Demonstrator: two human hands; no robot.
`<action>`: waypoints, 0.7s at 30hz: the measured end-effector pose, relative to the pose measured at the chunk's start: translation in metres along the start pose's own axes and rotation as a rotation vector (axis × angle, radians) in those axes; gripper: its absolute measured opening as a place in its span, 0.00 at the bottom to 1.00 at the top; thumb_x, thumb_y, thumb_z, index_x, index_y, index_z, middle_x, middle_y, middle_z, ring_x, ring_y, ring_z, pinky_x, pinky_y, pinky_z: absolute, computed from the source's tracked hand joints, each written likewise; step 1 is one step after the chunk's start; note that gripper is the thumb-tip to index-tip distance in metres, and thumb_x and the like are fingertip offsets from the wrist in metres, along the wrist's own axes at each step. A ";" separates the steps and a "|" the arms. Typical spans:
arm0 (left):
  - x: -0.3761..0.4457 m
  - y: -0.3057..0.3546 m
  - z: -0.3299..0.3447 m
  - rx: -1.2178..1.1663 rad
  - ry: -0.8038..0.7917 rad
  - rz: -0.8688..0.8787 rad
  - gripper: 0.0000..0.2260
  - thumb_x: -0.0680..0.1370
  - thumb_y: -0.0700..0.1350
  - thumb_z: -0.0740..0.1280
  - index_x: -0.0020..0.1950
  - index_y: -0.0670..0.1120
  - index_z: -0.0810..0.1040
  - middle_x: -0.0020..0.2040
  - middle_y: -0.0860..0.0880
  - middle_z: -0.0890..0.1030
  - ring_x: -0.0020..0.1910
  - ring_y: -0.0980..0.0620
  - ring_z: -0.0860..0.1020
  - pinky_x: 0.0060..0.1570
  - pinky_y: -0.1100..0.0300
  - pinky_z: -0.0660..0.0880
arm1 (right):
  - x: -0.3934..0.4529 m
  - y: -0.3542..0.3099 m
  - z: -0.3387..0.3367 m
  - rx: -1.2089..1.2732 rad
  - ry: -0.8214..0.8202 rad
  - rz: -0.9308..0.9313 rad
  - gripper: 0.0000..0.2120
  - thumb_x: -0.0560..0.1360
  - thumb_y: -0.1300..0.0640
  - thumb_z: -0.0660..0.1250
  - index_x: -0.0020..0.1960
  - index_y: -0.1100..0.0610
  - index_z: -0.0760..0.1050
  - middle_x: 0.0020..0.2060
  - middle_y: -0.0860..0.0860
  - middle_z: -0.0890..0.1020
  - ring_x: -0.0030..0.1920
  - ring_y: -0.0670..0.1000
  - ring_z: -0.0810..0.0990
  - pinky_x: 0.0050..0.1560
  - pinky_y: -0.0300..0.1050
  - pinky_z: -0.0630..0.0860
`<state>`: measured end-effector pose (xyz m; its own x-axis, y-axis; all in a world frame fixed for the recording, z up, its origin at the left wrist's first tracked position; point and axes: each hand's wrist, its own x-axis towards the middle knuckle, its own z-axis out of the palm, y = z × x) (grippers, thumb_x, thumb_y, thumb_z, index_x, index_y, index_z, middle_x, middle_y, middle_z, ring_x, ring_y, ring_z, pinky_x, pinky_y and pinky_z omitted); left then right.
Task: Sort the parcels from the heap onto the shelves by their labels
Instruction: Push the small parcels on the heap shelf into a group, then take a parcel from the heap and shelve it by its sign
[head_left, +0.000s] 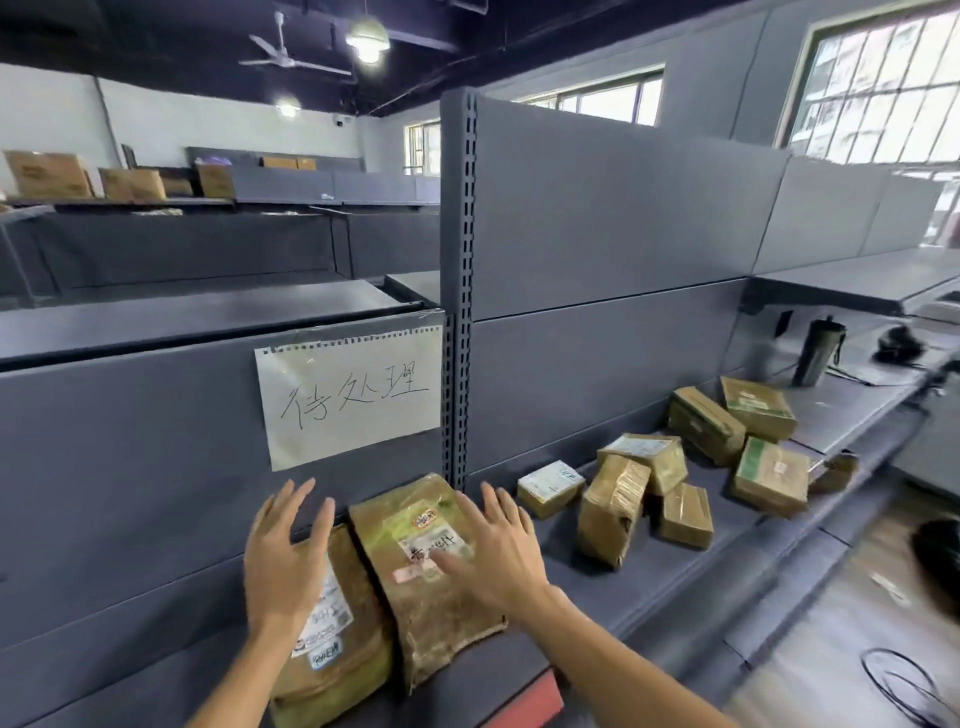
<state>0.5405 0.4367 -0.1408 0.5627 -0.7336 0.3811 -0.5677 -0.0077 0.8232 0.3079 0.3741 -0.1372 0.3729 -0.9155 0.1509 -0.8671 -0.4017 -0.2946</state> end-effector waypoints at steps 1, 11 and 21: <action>0.001 0.009 0.009 0.002 -0.033 0.042 0.23 0.79 0.63 0.63 0.73 0.56 0.73 0.78 0.54 0.66 0.79 0.54 0.58 0.76 0.46 0.57 | -0.004 0.015 -0.009 0.004 0.015 0.029 0.40 0.75 0.27 0.55 0.81 0.43 0.51 0.82 0.54 0.52 0.81 0.56 0.47 0.79 0.57 0.48; -0.042 0.153 0.158 -0.027 -0.271 0.283 0.32 0.73 0.71 0.57 0.74 0.59 0.70 0.80 0.54 0.61 0.80 0.56 0.53 0.78 0.46 0.54 | -0.076 0.196 -0.097 0.073 0.243 0.272 0.39 0.75 0.27 0.57 0.81 0.43 0.55 0.81 0.52 0.58 0.81 0.56 0.52 0.78 0.57 0.54; -0.177 0.313 0.389 -0.138 -0.618 0.369 0.36 0.71 0.70 0.57 0.73 0.53 0.73 0.78 0.46 0.66 0.79 0.49 0.60 0.78 0.49 0.55 | -0.199 0.428 -0.181 0.098 0.387 0.566 0.46 0.69 0.22 0.54 0.80 0.46 0.60 0.78 0.55 0.64 0.78 0.57 0.60 0.75 0.52 0.62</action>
<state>0.0293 0.3002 -0.1142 -0.1157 -0.9216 0.3705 -0.5506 0.3699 0.7483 -0.1976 0.3878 -0.1225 -0.2889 -0.9187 0.2694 -0.8526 0.1189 -0.5088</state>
